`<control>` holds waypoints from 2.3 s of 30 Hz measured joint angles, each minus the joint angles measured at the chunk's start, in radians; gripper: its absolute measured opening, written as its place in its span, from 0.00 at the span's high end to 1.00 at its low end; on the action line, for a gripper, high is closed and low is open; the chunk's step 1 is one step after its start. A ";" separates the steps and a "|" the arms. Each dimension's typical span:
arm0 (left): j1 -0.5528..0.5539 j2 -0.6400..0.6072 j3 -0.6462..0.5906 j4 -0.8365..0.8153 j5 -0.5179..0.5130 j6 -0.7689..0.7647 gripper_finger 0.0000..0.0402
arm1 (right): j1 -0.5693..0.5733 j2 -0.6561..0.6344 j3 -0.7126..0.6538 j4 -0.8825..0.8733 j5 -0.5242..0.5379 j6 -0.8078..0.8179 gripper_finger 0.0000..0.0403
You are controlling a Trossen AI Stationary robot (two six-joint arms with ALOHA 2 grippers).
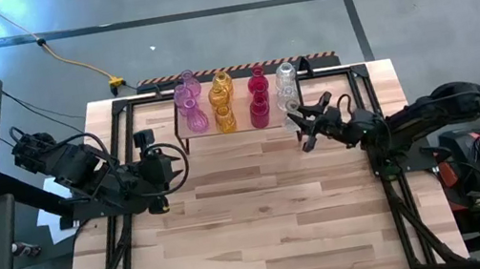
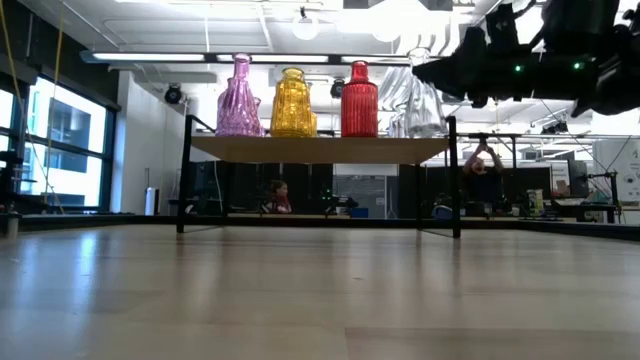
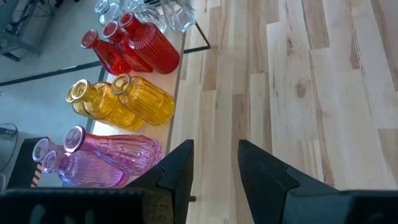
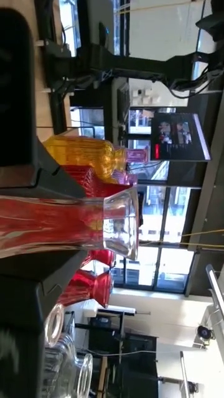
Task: Sort vases onto shelf
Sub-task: Put the transparent vase on the shelf aligned with the other transparent vases
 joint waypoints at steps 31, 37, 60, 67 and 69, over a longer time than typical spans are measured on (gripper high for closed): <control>0.000 0.000 0.000 0.000 -0.002 0.001 0.71 | -0.107 0.009 0.002 -0.016 -0.019 0.079 0.78; 0.000 0.000 0.000 0.000 -0.003 0.001 0.71 | -0.107 0.008 0.002 -0.022 -0.016 0.079 0.71; 0.000 0.000 0.000 0.000 -0.003 0.000 0.71 | -0.107 0.009 0.002 -0.023 -0.017 0.060 0.60; 0.000 0.000 0.000 0.000 -0.002 -0.009 0.71 | -0.106 0.003 0.002 -0.001 0.009 0.059 0.58; 0.000 0.000 0.000 0.000 -0.002 -0.009 0.71 | -0.106 -0.005 0.002 -0.003 0.018 0.058 0.58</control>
